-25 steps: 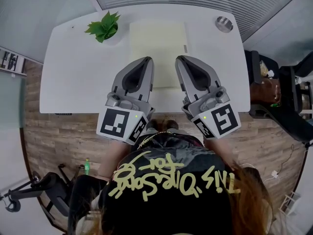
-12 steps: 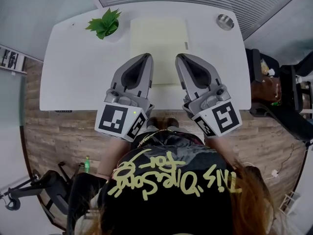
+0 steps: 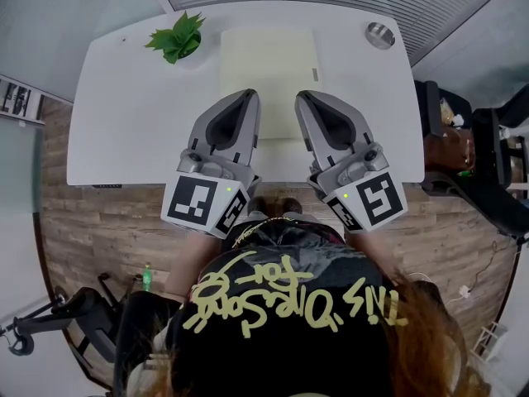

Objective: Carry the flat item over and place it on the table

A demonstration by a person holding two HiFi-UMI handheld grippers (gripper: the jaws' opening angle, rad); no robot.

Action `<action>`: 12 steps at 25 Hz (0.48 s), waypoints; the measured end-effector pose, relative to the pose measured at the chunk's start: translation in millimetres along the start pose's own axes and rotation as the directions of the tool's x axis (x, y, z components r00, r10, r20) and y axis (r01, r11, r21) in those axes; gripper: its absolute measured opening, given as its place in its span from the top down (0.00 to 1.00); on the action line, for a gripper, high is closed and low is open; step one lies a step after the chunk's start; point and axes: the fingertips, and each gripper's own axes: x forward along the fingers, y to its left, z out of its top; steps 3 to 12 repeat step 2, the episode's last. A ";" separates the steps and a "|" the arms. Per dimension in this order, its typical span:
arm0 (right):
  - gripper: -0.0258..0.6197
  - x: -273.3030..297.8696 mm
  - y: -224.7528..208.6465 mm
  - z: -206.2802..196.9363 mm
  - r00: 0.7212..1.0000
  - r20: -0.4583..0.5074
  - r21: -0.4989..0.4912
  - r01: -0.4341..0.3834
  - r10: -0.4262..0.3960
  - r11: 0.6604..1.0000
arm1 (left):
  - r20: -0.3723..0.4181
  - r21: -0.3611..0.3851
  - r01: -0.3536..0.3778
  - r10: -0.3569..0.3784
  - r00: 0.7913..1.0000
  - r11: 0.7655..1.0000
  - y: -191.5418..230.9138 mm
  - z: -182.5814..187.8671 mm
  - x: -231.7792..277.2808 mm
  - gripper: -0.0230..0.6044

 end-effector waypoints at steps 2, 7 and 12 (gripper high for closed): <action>0.96 -0.1 1.2 0.3 1.000 0.001 0.003 -0.001 0.001 1.000 | 0.000 0.000 0.001 -0.001 1.000 1.000 0.1 0.2 -0.9 0.98; 0.96 -0.1 1.2 0.3 1.000 0.001 0.003 -0.001 0.001 1.000 | 0.000 0.000 0.001 -0.001 1.000 1.000 0.1 0.2 -0.9 0.98; 0.96 -0.1 1.2 0.3 1.000 0.001 0.003 -0.001 0.001 1.000 | 0.000 0.000 0.001 -0.001 1.000 1.000 0.1 0.2 -0.9 0.98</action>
